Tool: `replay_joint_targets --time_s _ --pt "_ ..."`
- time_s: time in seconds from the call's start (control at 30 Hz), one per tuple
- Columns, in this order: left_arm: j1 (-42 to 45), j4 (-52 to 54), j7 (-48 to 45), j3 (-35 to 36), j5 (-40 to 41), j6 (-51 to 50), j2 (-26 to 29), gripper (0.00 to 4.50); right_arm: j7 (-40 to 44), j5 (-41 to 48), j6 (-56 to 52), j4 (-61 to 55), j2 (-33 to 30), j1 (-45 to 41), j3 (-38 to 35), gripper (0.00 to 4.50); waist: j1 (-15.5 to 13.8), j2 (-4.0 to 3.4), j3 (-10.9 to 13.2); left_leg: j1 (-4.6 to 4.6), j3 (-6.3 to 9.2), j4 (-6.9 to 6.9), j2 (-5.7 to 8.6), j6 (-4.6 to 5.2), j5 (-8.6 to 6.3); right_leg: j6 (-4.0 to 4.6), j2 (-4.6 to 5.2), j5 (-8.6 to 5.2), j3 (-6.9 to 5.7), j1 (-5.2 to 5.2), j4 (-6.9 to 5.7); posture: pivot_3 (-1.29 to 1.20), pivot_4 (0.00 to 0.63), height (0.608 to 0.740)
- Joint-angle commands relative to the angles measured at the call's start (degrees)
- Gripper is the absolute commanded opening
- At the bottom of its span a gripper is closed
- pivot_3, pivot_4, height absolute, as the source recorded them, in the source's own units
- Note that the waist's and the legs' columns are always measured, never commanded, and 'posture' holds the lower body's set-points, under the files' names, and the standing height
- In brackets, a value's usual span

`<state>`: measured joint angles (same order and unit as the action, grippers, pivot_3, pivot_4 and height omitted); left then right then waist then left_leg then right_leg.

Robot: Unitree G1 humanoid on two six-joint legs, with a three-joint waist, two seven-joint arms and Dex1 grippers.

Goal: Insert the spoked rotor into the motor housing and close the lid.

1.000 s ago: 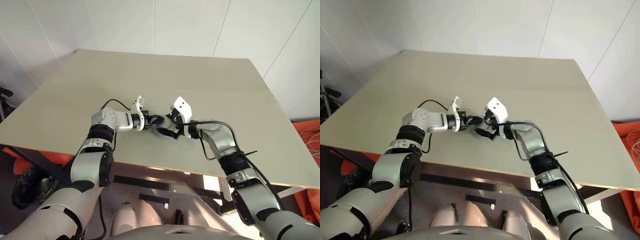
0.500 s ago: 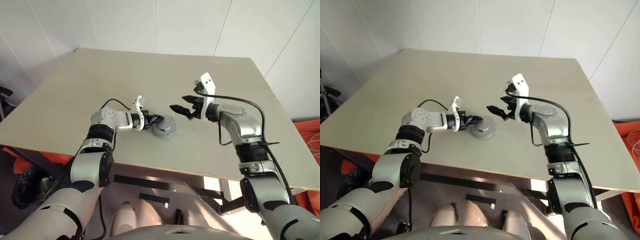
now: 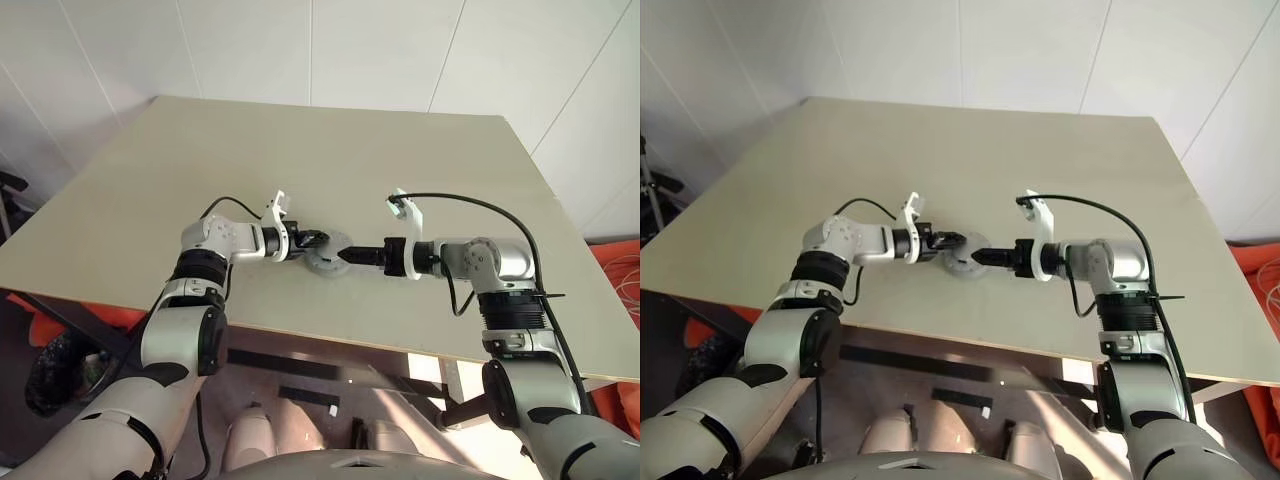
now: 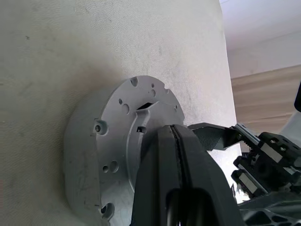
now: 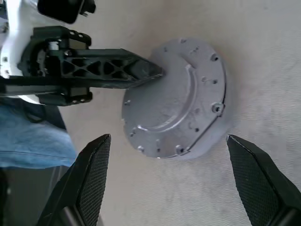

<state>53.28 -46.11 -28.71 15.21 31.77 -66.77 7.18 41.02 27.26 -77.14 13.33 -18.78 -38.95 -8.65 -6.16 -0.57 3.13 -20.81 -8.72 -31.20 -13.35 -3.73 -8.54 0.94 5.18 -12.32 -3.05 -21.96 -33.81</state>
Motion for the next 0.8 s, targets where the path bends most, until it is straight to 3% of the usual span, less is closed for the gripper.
replay_joint_targets --time_s 0.03,0.37,0.8 --pt "-1.8 -0.4 0.9 -1.9 -2.1 -1.3 0.7 0.00 -3.2 3.4 -4.8 1.6 1.0 -4.0 -6.9 4.46 -0.1 0.00 0.0 0.00 0.00 0.00 0.00 -0.02 0.01 0.00 0.00 0.00 0.00 0.00 0.00 0.00 0.000 0.740" --pt "-3.0 1.6 1.2 -1.3 -1.7 -1.9 1.2 0.00 -13.6 0.0 -3.3 9.4 2.9 -4.8 -9.5 4.46 -0.7 -0.02 0.0 0.05 0.00 0.08 -0.02 -0.29 0.17 0.00 -0.01 0.00 -0.01 0.00 0.00 0.00 0.000 0.740" --pt "-4.0 3.5 1.4 -1.4 -1.7 -2.4 1.6 0.00 -14.9 4.3 -7.4 16.6 6.0 -3.4 -16.3 4.46 -1.0 -0.04 0.0 0.75 -0.03 0.22 -0.04 -0.33 0.18 -0.05 -0.02 -0.03 -0.01 0.66 0.04 0.00 0.000 0.740"
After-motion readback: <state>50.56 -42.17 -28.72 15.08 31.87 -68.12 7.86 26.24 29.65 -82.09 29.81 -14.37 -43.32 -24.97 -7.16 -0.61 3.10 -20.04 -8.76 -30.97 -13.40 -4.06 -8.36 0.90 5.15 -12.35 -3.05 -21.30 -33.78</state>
